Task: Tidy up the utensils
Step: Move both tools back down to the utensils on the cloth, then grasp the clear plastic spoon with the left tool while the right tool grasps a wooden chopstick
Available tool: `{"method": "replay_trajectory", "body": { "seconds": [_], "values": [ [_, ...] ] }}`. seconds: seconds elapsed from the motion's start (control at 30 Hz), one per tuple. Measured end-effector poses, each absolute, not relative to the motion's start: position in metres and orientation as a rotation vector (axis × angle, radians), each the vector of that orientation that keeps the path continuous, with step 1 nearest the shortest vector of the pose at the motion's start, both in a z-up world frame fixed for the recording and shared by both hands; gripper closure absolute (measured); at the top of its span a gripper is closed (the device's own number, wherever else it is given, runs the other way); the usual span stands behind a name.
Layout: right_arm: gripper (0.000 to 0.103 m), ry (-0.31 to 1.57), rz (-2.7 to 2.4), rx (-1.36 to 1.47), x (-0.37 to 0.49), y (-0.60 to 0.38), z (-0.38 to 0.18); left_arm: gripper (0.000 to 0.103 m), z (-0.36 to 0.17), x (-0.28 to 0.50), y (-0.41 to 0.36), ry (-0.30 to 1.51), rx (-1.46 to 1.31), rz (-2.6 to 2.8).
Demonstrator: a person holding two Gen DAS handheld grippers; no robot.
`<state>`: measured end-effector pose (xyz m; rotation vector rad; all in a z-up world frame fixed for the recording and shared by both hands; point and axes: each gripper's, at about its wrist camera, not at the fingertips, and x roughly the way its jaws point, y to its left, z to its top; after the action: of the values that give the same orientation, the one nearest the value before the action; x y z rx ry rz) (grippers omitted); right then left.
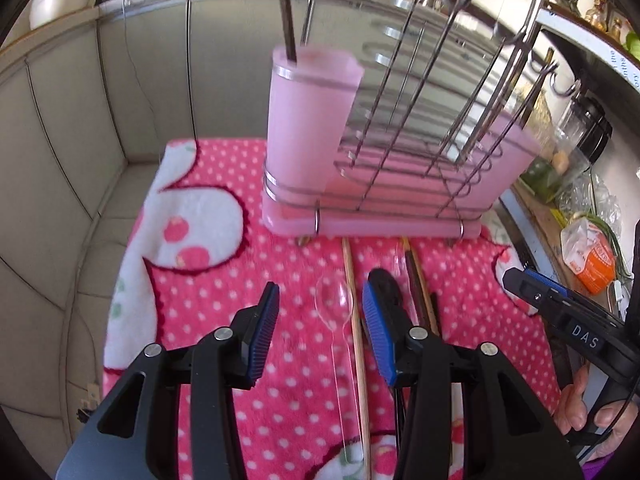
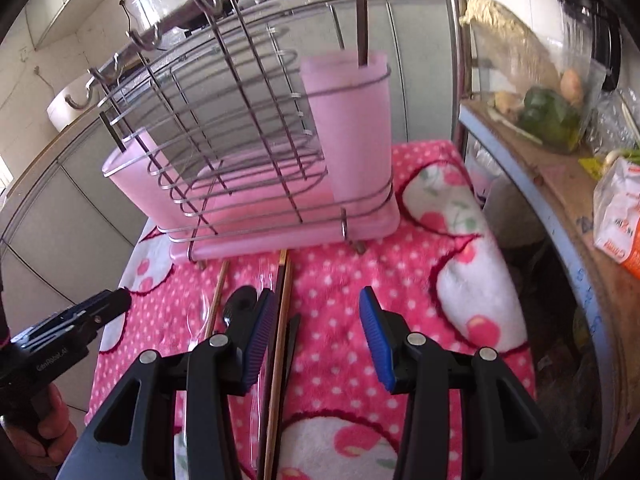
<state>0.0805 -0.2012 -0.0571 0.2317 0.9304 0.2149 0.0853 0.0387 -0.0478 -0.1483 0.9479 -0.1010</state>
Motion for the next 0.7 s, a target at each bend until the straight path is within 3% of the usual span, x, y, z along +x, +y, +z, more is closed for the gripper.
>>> {"method": "replay_trajectory", "body": {
  "seconds": [0.13,0.23,0.33,0.7],
  "values": [
    [0.068,0.991,0.271,0.298,0.081,-0.207,-0.071,0.060,-0.069,0.088,0.038,1.006,-0.183,-0.138],
    [0.073,1.038,0.321,0.353,0.083,-0.210,-0.082,0.067,-0.084,0.091,0.032,1.060,-0.180,-0.168],
    [0.088,1.080,0.350,0.387,0.085,-0.211,-0.091,0.073,-0.094,0.097,0.025,1.094,-0.158,-0.174],
    [0.089,1.146,0.403,0.383,0.095,-0.192,-0.110,0.078,-0.120,0.112,0.015,1.124,-0.146,-0.167]
  ]
}}
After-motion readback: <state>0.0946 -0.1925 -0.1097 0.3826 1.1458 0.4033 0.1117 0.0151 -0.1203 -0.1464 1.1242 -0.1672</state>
